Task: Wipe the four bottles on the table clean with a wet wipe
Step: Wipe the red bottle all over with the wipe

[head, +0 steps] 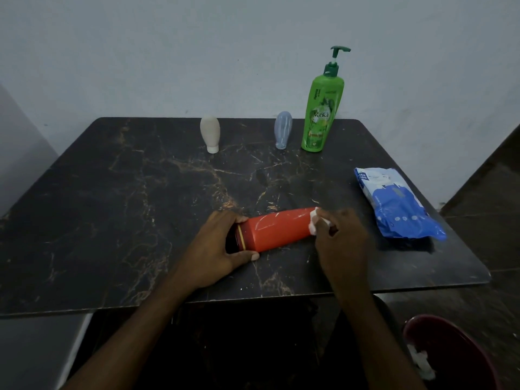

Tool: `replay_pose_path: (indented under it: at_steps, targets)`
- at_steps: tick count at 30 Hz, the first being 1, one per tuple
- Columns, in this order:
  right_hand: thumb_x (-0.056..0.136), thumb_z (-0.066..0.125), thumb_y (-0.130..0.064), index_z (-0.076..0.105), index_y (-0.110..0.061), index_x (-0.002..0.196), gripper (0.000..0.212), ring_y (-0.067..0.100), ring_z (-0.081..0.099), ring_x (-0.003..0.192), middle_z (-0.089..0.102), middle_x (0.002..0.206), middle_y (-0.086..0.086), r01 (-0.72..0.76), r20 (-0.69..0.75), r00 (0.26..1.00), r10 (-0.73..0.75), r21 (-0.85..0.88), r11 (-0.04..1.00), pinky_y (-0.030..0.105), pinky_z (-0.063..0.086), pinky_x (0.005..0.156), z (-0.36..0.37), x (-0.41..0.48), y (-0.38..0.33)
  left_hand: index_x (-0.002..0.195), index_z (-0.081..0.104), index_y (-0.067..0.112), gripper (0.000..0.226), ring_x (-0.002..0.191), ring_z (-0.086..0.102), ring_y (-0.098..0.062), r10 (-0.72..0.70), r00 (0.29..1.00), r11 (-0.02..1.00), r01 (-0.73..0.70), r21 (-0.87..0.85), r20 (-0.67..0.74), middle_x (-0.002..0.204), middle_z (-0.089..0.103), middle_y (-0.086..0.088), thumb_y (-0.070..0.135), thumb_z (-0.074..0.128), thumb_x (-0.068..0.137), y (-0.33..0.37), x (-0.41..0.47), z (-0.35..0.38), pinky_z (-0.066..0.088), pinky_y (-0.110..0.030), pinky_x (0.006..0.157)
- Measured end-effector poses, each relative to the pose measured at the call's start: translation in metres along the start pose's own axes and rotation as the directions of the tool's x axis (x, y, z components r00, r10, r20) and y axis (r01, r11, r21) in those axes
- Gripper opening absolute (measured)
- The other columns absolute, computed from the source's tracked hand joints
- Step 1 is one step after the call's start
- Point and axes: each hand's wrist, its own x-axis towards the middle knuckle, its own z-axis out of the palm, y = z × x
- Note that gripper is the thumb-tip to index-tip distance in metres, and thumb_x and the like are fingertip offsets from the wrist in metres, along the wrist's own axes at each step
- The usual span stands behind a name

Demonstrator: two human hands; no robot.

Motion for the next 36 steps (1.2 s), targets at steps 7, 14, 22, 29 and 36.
replay_pose_path:
  at_steps: [7, 14, 22, 29, 36]
  targets:
    - [0.091, 0.063, -0.013, 0.072, -0.015, 0.109, 0.02, 0.007, 0.058, 0.079, 0.056, 0.098, -0.005, 0.33, 0.084, 0.935, -0.345, 0.158, 0.931, 0.02, 0.049, 0.074, 0.038, -0.061, -0.05, 0.123, 0.057, 0.027, 0.063, 0.104, 0.049, 0.002, 0.015, 1.0, 1.0, -0.015, 0.01, -0.018, 0.112, 0.051, 0.019, 0.036, 0.09, 0.07, -0.001, 0.0, 0.0, 0.033, -0.003, 0.087]
    - [0.089, 0.066, -0.011, 0.075, -0.018, 0.103, 0.018, 0.001, 0.057, 0.076, 0.057, 0.092, -0.007, 0.301, 0.066, 0.946, -0.318, 0.192, 0.934, 0.007, 0.044, 0.073, 0.024, -0.044, -0.038, 0.122, 0.054, 0.032, 0.065, 0.104, 0.05, 0.005, 0.003, 1.0, 1.0, -0.003, 0.007, -0.015, 0.113, 0.05, 0.017, 0.044, 0.089, 0.069, -0.001, -0.001, 0.001, 0.037, -0.01, 0.084]
    - [0.094, 0.064, -0.017, 0.068, -0.011, 0.108, 0.016, 0.008, 0.06, 0.083, 0.063, 0.1, 0.003, 0.042, -0.026, 0.999, -0.041, 0.018, 0.999, 0.005, 0.035, 0.066, -0.003, -0.009, -0.006, 0.122, 0.051, 0.035, 0.065, 0.108, 0.048, 0.008, 0.013, 1.0, 1.0, -0.013, -0.005, 0.001, 0.112, 0.042, 0.029, 0.045, 0.088, 0.07, 0.002, -0.002, -0.001, 0.036, -0.009, 0.081]
    - [0.092, 0.06, -0.013, 0.071, -0.016, 0.11, 0.021, 0.005, 0.056, 0.081, 0.054, 0.098, -0.006, 0.417, 0.113, 0.893, -0.435, 0.151, 0.896, 0.027, 0.053, 0.073, 0.028, -0.053, -0.049, 0.117, 0.048, 0.04, 0.063, 0.106, 0.049, 0.004, 0.031, 0.999, 0.999, -0.031, -0.009, -0.024, 0.111, 0.045, 0.025, 0.038, 0.09, 0.069, 0.004, -0.002, -0.001, 0.037, -0.01, 0.082]
    - [0.087, 0.062, -0.016, 0.069, -0.02, 0.108, 0.022, 0.013, 0.044, 0.105, 0.049, 0.115, -0.003, 0.438, 0.319, 0.872, -0.372, -0.168, 0.883, 0.024, 0.04, 0.088, 0.026, -0.014, -0.086, 0.12, 0.054, 0.027, 0.061, 0.111, 0.047, 0.003, 0.13, 0.99, 0.992, -0.13, 0.007, -0.05, 0.114, 0.041, 0.042, 0.031, 0.089, 0.07, 0.003, -0.004, 0.0, 0.039, -0.009, 0.087]
